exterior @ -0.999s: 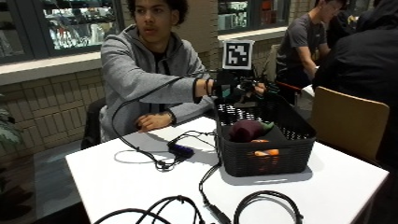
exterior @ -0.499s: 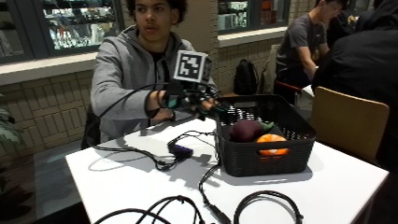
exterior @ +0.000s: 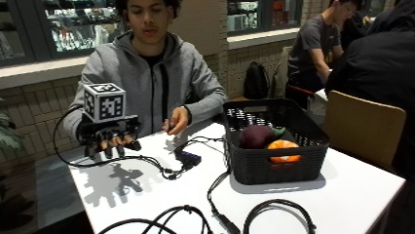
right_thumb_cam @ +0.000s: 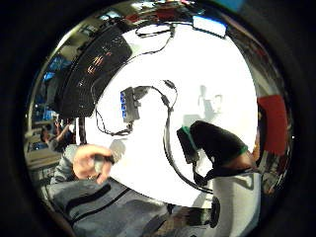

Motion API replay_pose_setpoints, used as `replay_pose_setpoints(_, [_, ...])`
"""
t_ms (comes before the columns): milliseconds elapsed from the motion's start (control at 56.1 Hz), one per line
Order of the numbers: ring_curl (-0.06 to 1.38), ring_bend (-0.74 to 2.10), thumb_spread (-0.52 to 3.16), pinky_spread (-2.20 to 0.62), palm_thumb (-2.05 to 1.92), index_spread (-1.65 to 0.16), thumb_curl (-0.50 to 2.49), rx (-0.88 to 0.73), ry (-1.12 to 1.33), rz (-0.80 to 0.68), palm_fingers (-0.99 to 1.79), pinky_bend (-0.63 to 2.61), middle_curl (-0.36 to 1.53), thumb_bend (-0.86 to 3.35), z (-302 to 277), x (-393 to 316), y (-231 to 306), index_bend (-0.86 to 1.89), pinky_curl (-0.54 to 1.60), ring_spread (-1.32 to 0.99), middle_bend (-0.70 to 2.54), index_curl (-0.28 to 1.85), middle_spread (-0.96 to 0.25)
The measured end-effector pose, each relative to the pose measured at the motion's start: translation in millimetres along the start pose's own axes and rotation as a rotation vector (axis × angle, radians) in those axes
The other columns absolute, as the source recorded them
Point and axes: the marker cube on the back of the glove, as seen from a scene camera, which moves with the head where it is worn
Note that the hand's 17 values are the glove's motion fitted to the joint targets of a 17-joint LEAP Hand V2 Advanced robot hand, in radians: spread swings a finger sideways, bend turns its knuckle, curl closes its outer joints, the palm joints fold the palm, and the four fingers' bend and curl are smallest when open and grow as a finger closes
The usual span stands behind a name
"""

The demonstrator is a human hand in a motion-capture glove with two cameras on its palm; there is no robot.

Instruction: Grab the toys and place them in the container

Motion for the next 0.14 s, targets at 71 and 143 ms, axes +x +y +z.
replay_pose_setpoints(71, [0.32, 0.19, 1.44, 0.06, 0.15, -0.29, 0.31, -0.013, -0.007, 0.047, -0.10, 0.83, 0.33, 0.00, 18, 13, 16, 0.17, 0.32, -0.02, 0.15, 0.25, 0.04])
replay_pose_setpoints(143, [0.32, 0.19, 1.45, 0.06, 0.15, -0.29, 0.31, -0.016, -0.002, 0.073, -0.09, 0.82, 0.32, 0.00, 28, 18, 24, 0.18, 0.32, -0.02, 0.15, 0.26, 0.04])
